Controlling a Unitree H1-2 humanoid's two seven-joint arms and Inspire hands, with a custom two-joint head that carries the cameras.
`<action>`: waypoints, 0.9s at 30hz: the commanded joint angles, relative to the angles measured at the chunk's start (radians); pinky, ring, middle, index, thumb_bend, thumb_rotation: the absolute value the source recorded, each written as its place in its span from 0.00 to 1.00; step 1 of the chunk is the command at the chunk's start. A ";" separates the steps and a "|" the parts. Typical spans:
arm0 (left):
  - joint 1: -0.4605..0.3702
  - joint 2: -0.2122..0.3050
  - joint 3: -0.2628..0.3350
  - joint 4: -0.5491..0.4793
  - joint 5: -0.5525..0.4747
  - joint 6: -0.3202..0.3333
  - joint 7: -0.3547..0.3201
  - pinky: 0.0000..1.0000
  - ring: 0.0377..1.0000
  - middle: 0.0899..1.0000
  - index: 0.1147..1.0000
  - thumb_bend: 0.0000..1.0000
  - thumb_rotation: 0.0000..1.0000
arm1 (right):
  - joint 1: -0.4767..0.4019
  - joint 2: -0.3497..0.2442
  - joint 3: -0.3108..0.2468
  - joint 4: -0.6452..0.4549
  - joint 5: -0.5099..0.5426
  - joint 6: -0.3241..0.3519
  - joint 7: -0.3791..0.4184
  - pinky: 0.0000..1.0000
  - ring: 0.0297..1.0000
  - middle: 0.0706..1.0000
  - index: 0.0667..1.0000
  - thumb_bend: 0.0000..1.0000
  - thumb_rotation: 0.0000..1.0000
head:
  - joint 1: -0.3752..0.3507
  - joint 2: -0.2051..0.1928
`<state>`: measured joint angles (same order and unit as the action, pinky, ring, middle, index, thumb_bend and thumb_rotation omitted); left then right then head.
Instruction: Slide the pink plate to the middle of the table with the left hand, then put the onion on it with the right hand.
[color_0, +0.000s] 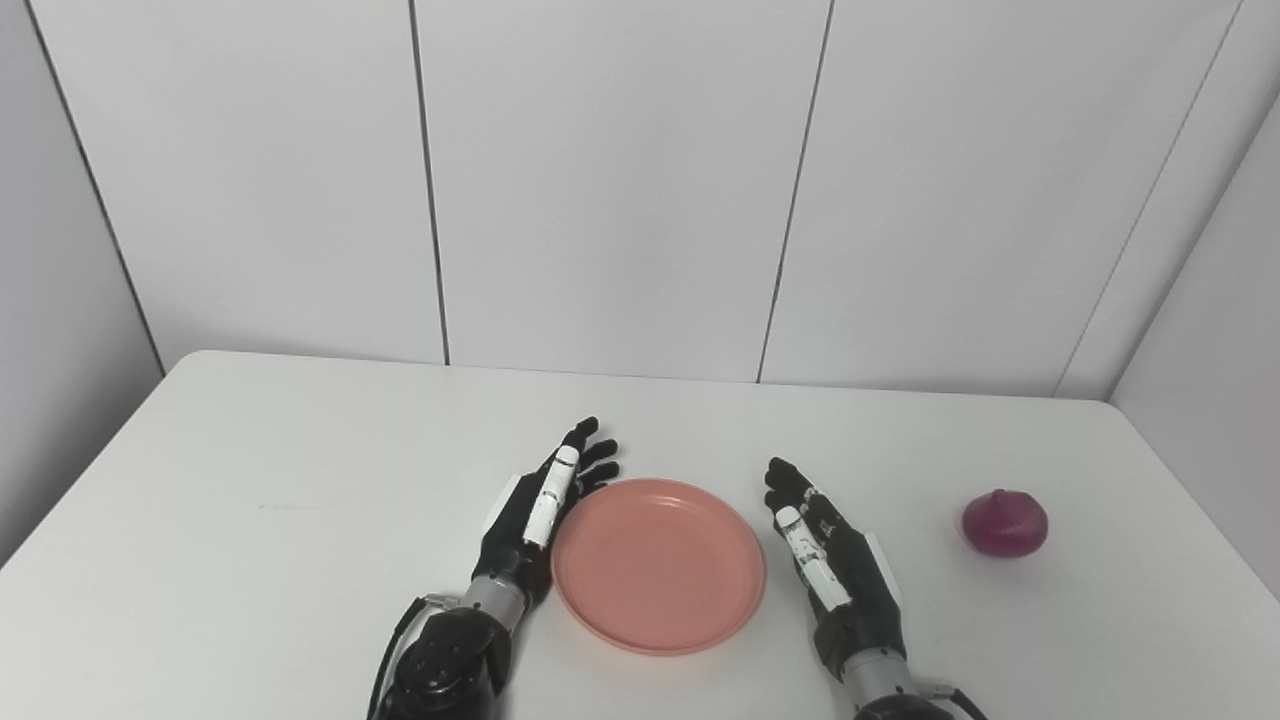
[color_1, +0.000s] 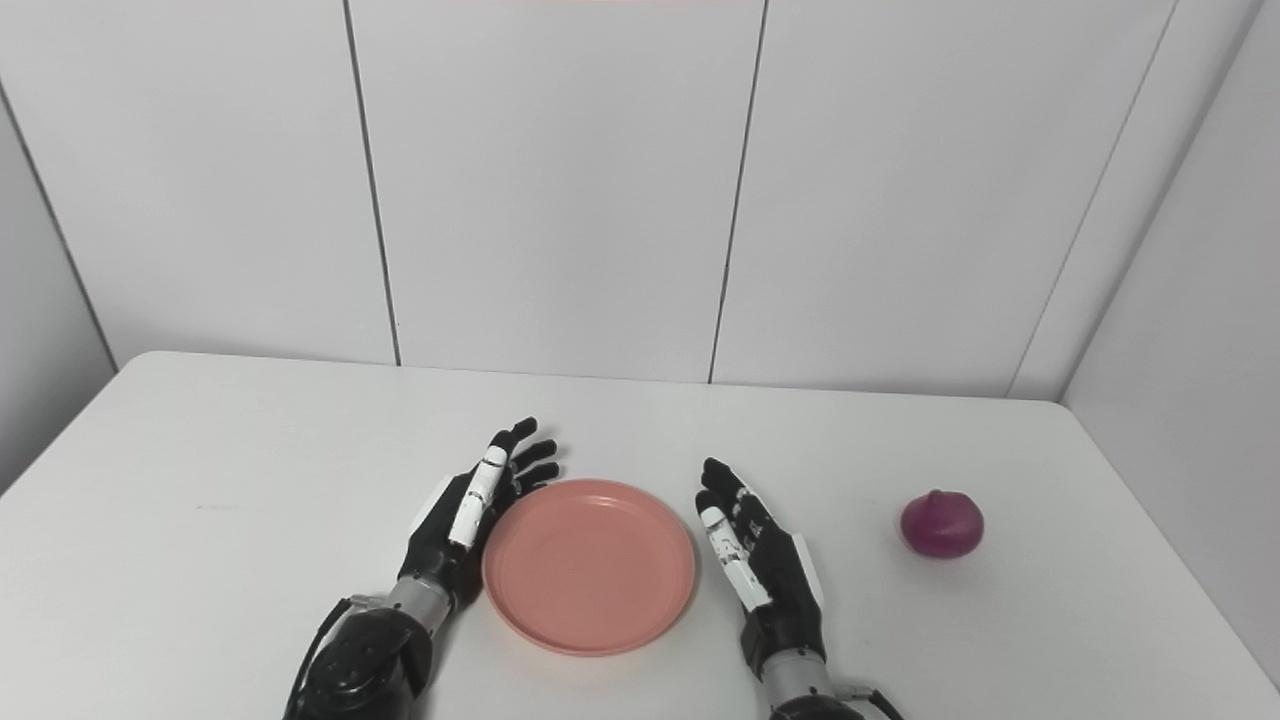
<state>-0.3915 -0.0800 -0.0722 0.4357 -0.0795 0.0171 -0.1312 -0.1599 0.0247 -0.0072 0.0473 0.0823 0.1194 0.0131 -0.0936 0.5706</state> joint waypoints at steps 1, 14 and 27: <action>0.014 -0.002 0.000 0.009 -0.001 0.030 -0.003 0.89 0.87 0.88 0.91 0.53 1.00 | -0.043 -0.003 0.000 -0.029 0.004 -0.025 0.010 0.99 0.92 0.89 0.86 0.53 0.59 | 0.001 0.001; 0.022 0.026 -0.006 -0.005 0.035 0.025 0.010 0.89 0.88 0.88 0.91 0.52 1.00 | -0.068 -0.053 -0.003 -0.042 0.021 -0.046 0.061 1.00 1.00 0.97 0.96 0.46 0.73 | -0.034 0.007; 0.019 0.057 0.020 0.010 0.029 0.022 0.011 0.87 0.85 0.85 0.88 0.49 1.00 | -0.126 -0.166 0.000 -0.095 -0.276 -0.070 -0.065 1.00 0.99 0.97 0.97 0.55 0.84 | -0.112 0.002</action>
<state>-0.3844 -0.0556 -0.0719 0.4267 -0.0578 0.0159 -0.1337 -0.2270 -0.1200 -0.0059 -0.0116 -0.1515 0.0909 -0.0251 -0.2069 0.5722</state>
